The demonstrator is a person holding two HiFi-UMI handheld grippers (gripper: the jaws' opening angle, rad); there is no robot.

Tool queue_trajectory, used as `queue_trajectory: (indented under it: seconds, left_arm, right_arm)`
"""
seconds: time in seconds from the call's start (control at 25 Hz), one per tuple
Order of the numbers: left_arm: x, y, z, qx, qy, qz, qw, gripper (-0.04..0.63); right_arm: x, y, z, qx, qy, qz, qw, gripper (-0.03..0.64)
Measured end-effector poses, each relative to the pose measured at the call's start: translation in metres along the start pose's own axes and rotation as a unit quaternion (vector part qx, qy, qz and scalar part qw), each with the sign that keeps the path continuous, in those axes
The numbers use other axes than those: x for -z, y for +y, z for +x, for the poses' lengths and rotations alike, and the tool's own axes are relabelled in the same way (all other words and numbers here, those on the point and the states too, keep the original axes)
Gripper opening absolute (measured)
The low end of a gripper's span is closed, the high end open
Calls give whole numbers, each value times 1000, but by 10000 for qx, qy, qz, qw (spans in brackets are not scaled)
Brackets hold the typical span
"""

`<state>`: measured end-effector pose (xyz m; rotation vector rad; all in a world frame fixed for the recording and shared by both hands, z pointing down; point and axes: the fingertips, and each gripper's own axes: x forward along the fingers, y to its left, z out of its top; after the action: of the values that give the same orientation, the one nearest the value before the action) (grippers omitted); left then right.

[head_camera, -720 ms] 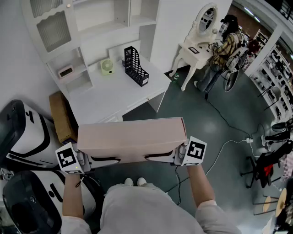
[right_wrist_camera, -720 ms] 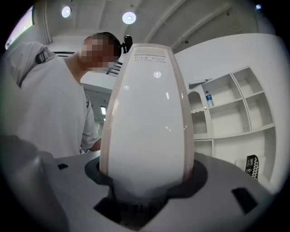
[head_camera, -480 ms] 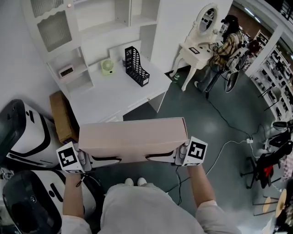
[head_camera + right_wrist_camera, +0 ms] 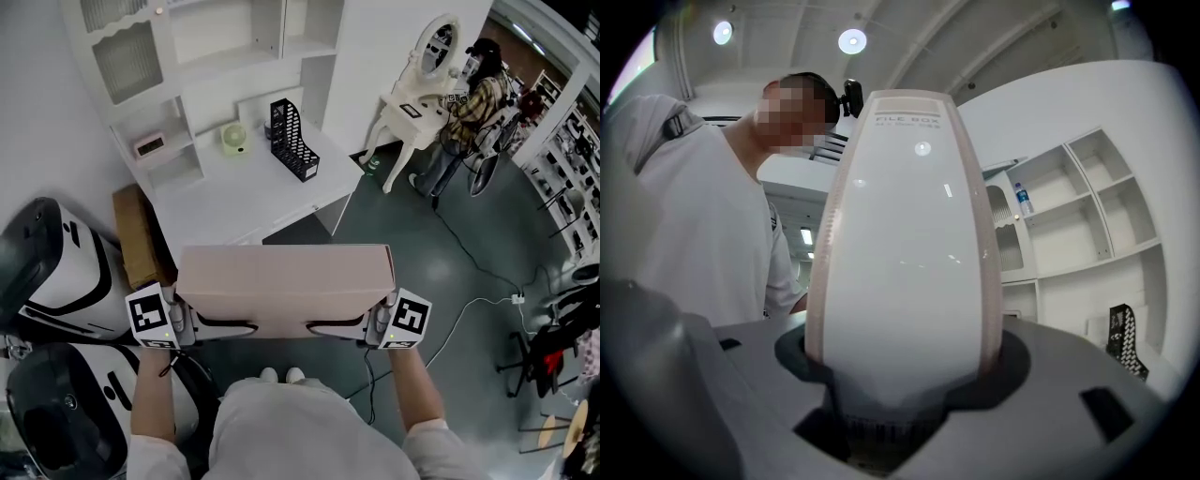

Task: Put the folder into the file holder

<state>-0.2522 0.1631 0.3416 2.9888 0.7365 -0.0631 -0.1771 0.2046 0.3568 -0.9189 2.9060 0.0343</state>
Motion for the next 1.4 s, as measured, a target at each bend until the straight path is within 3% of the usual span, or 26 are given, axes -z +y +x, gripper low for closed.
queue_trajectory:
  seconds: [0.16,0.4,0.52,0.64,0.76,0.96,1.12,1.16,1.2,1.28,1.32,1.4]
  left_arm:
    - [1,0,4,106,43,73,9999,304]
    - [7,18,9,-314,108,99,9994,331]
    - [17,30,11,-651,359,224,9970,349]
    - [20,44,10,-1103,349,266,9929,350]
    - [20,63,1,-1738,335,315,9837,348]
    - [21,87,1,-2935,349,567,9536,289]
    - [27,106,16,-3752,430,747,9229,205]
    - [28,110,17,-4003,418,775,9121,184]
    - [27,115,16,-4308,371,795,8982,119]
    - [22,128,9,-4971,210,803,8637,-9]
    - [21,133,6,-5224,163,816,8487,-11]
    - [22,143,7,-5529,214,922,8278,-11]
  right_arm:
    - [2,4,-6,183,-91,-122,9997,292]
    - [7,-1,-26,533,-237,-86,9983,285]
    - [12,-7,-31,657,-99,-283,9974,286]
    - [14,-18,-46,813,-107,-281,9962,287]
    - [13,-33,-72,1145,-141,-288,9929,287]
    - [12,-63,-102,1874,27,-618,9803,287]
    - [18,-87,-118,2252,-25,-575,9726,287]
    - [19,-92,-121,2349,-30,-562,9704,287]
    - [19,-98,-123,2447,-28,-572,9679,287]
    - [18,-109,-126,2661,-29,-630,9619,287]
    - [18,-115,-127,2779,-38,-649,9584,287]
    - [16,-127,-131,3040,-79,-653,9504,287]
